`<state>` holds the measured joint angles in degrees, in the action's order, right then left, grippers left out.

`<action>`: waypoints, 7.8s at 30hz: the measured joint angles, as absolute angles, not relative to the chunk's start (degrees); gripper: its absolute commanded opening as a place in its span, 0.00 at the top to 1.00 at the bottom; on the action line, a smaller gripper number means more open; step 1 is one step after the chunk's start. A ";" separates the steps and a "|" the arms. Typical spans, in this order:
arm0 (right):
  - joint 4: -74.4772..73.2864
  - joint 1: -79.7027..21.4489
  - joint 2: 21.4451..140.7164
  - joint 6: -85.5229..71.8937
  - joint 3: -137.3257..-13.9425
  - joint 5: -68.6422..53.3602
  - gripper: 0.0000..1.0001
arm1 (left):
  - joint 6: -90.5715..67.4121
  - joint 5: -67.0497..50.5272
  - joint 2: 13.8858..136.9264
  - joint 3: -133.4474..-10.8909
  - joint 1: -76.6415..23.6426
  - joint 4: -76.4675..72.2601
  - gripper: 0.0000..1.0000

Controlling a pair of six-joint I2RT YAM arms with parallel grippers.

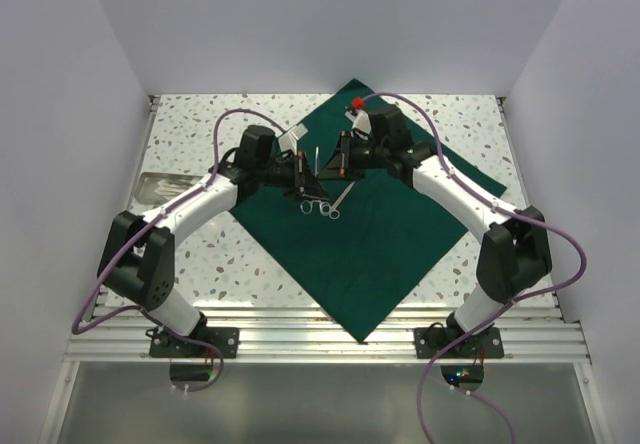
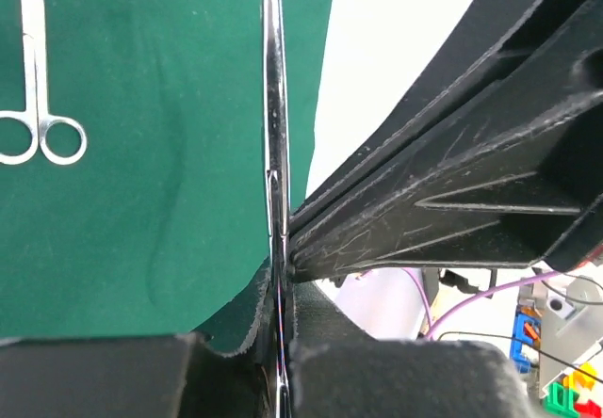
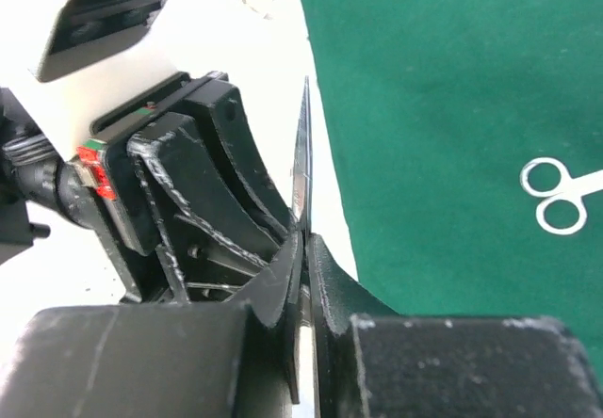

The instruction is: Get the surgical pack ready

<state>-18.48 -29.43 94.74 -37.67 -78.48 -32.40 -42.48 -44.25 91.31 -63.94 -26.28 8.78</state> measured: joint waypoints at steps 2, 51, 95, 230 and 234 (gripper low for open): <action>-20.88 -29.61 95.00 -37.89 -79.66 -30.24 0.65 | -42.22 -43.38 91.15 -63.94 -26.06 9.52 1.00; -46.54 -24.16 115.13 -33.34 -96.40 -13.02 0.38 | -58.08 -17.72 109.36 -70.63 23.73 17.54 0.84; -52.88 -28.77 131.61 -55.22 -109.32 2.13 0.54 | -41.28 -11.53 87.35 -62.00 14.26 23.57 0.39; -45.47 -22.52 108.12 -37.08 -90.98 -9.28 0.43 | -57.89 -10.15 88.88 -55.70 22.79 20.05 0.48; -44.25 -23.53 105.97 -37.15 -88.29 -10.48 0.43 | -57.34 -8.19 89.54 -55.86 23.33 22.06 0.46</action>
